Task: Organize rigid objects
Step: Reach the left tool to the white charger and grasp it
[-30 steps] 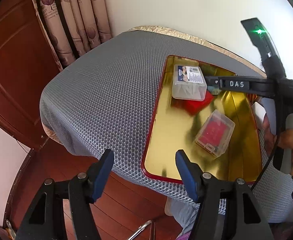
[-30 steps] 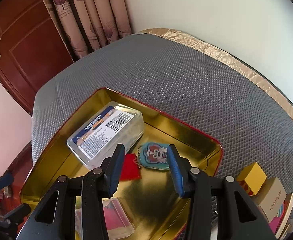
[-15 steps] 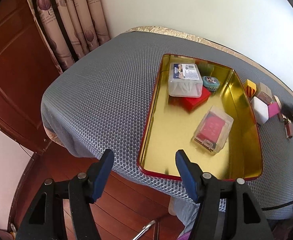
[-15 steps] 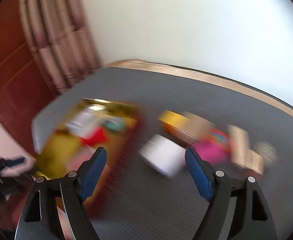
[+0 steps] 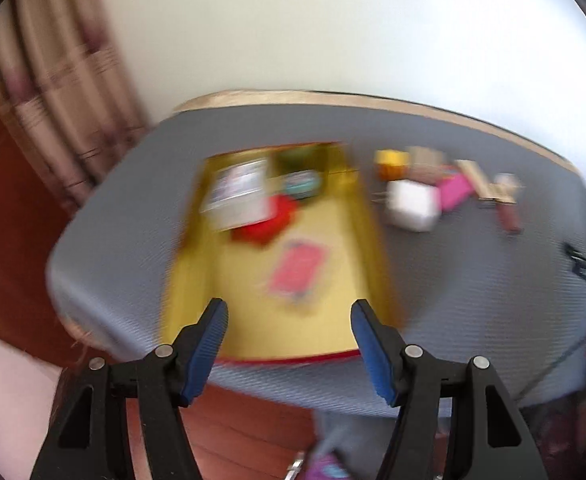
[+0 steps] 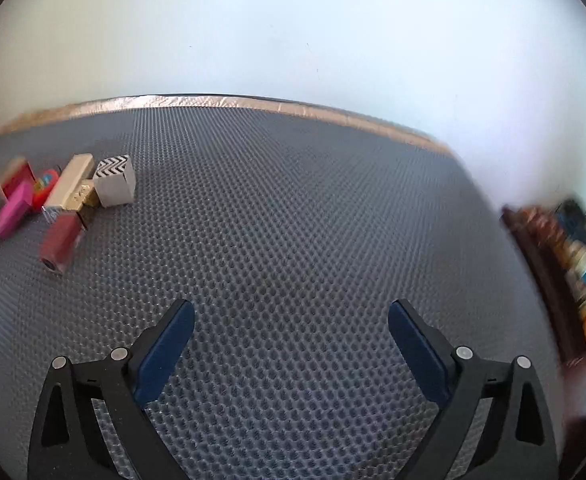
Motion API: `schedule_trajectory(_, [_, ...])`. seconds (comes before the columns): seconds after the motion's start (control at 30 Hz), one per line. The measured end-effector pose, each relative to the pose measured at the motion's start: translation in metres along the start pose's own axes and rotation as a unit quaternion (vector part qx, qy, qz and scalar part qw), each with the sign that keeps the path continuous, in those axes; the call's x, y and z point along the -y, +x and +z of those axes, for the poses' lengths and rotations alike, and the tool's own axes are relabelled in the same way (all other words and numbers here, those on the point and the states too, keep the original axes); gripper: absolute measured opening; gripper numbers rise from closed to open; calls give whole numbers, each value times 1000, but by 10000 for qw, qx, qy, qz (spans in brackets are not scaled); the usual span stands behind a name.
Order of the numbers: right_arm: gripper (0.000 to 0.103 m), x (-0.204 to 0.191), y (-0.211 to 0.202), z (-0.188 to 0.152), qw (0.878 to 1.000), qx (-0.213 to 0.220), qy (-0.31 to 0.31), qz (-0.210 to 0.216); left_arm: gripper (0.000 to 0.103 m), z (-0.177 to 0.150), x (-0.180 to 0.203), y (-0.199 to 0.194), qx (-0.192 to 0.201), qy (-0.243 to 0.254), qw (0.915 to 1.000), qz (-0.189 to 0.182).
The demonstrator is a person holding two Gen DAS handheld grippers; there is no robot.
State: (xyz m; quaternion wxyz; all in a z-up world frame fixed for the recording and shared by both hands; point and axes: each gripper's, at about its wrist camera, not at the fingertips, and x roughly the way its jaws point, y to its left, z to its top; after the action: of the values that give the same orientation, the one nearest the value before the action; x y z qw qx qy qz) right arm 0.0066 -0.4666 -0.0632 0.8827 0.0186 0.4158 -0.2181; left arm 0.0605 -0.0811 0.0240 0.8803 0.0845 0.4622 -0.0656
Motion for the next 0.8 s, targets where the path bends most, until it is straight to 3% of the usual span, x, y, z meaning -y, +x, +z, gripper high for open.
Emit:
schedule_trajectory(0.13, [100,1,1,3,9998,66,8,202,66,37,47,17,-268,558,9937,-935])
schedule_trajectory(0.23, [100,3,-4,3,9990,197,66,389,66,64,75,46,-618,841,9860,-1298])
schedule_trajectory(0.5, [100,17,-5,4,9962,248,186,811,66,109,87,122,-1305,860,9802,-1215])
schedule_trajectory(0.8, [100,14,-11,-4,9946,244,127,999,66,114,82,163,-1668,995,9751,-1073])
